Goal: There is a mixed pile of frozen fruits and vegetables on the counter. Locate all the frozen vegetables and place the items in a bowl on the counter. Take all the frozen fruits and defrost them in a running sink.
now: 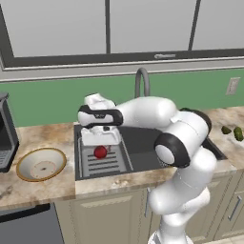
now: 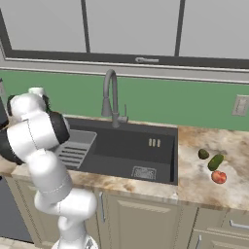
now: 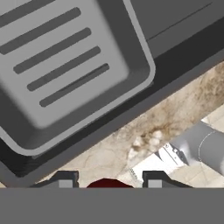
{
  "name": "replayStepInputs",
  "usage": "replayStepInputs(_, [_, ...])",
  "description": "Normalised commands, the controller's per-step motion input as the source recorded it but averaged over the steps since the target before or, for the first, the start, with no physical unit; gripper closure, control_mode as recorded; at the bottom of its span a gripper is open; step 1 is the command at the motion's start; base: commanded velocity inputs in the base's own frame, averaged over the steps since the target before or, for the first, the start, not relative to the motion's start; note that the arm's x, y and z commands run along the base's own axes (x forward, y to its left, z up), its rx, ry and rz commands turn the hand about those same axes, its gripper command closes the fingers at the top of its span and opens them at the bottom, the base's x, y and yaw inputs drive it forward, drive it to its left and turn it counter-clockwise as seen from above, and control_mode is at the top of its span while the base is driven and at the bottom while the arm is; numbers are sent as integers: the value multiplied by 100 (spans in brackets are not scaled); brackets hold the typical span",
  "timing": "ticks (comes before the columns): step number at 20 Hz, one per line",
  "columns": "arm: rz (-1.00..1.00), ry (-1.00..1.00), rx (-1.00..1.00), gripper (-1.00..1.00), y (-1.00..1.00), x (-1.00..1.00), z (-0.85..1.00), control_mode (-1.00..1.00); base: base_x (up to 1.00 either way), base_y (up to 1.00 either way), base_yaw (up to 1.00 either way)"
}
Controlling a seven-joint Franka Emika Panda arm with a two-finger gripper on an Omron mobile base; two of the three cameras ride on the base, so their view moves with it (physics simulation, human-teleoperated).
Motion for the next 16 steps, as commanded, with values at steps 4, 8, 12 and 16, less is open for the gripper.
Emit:
replayStepInputs(4, [-16, -1, -5, 100, 78, 27, 0, -100, 0, 0, 0])
replayStepInputs(8, [-17, -2, -5, 100, 78, 25, 0, -100, 0, 0, 0])
replayStepInputs(12, [-18, -7, -4, 100, 76, 16, 0, -100, 0, 0, 0])
replayStepInputs(16, [-18, -8, -4, 100, 77, 7, -1, -100, 0, 0, 0])
